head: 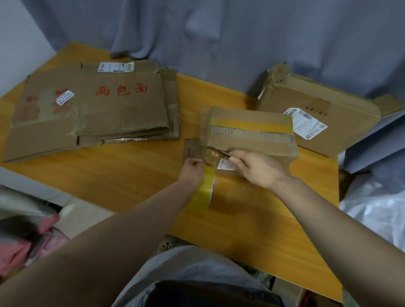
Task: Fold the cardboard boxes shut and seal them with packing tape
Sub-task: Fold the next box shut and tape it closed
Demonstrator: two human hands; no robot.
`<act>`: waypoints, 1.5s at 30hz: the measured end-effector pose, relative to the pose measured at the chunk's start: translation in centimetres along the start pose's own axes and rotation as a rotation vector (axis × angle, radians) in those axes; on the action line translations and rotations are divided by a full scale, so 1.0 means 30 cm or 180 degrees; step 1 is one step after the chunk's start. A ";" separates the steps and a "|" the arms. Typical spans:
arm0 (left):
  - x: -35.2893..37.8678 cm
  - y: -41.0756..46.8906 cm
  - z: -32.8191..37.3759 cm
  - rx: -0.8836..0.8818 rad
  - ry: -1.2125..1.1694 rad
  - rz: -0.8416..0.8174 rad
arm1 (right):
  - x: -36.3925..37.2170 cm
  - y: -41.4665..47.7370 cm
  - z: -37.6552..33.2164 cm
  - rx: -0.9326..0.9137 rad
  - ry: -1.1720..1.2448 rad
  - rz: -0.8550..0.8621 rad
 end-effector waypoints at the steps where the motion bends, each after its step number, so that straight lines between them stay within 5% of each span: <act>1: -0.002 -0.002 0.003 0.0001 0.0016 0.0017 | 0.005 -0.002 0.002 -0.0074 -0.0332 0.0047; 17: -0.012 -0.004 0.011 0.0138 0.0308 0.0117 | 0.073 0.012 -0.075 -0.0356 -0.1891 -0.0211; 25: -0.013 -0.008 0.014 0.0119 0.0347 0.0070 | 0.294 -0.109 0.198 0.1087 -0.0232 -0.1038; 28: -0.010 -0.009 0.014 0.0113 0.0349 0.0068 | 0.337 -0.135 0.253 0.1323 0.0046 -0.0956; 30: -0.009 -0.007 0.011 0.0091 0.0343 0.0072 | 0.308 -0.124 0.246 0.1121 -0.0173 -0.0578; 34: -0.016 -0.003 0.012 0.0100 0.0358 0.0077 | 0.025 -0.097 0.031 -0.0269 0.0332 0.1764; 36: -0.016 0.001 0.014 0.0123 0.0352 0.0075 | -0.068 -0.073 -0.066 -0.0781 0.0424 0.2264; 42: -0.016 0.000 0.018 0.0092 0.0465 0.0127 | 0.054 0.127 -0.102 -0.0533 -0.0645 0.0549; 45: -0.014 0.000 0.013 0.0104 0.0504 0.0110 | 0.124 0.138 -0.070 -0.0497 -0.1020 0.0368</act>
Point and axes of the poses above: each hand's wrist, its own y-axis towards the middle knuckle, its own x-axis out of the palm, z = x × y, the point moved 8 cm from there along y, towards the middle knuckle, and after that the axes turned 13 degrees about z, right-handed, at the moved point
